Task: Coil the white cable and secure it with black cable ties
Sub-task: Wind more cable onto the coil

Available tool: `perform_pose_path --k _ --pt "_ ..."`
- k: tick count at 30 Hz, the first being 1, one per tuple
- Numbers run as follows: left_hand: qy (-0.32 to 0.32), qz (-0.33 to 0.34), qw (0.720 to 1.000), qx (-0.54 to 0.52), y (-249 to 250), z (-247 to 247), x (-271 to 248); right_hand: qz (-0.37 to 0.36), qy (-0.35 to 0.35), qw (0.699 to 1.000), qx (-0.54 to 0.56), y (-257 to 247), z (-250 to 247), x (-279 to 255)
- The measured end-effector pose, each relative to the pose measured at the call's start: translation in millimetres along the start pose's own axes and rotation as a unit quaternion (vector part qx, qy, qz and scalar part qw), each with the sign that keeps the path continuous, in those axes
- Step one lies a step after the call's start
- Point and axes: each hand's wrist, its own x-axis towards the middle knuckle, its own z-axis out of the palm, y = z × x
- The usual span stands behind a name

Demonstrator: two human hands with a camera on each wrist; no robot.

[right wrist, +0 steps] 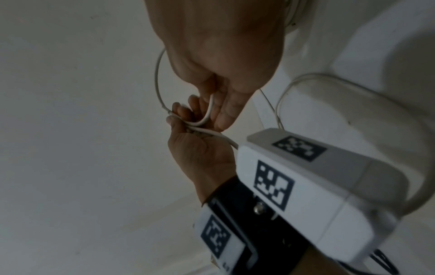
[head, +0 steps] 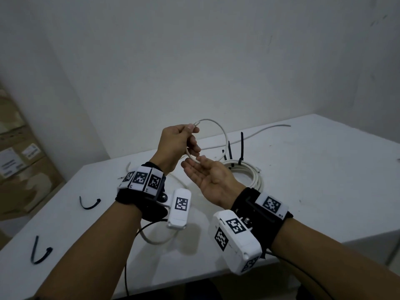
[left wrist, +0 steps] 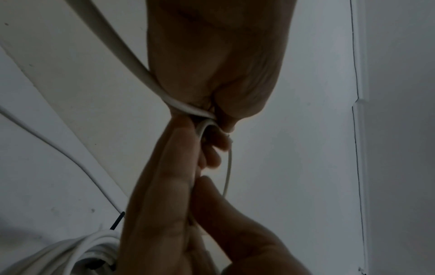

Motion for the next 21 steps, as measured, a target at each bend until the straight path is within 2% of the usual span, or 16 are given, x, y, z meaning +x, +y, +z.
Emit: perform_pose_path --k 3,5,7,13,17,21 --pt "0.035 0.007 0.998 -0.048 2 0 5 0.01 0.004 0.992 -0.125 10 -2 -2" --pt "0.047 -0.001 0.996 -0.081 6 0 8 0.033 -0.001 0.971 -0.236 23 -5 -5" --pt "0.047 -0.011 0.994 -0.103 12 0 9 0.058 -0.013 0.957 -0.284 36 -7 -9" --pt "0.031 -0.009 0.987 -0.16 30 2 5 0.154 -0.106 0.951 -0.246 40 -14 -9" --pt "0.037 0.003 0.984 -0.176 38 -2 1 0.173 -0.167 0.936 -0.255 33 -13 -8" --pt "0.058 -0.003 0.983 -0.175 42 -13 2 0.146 -0.224 0.911 -0.314 28 -14 -13"
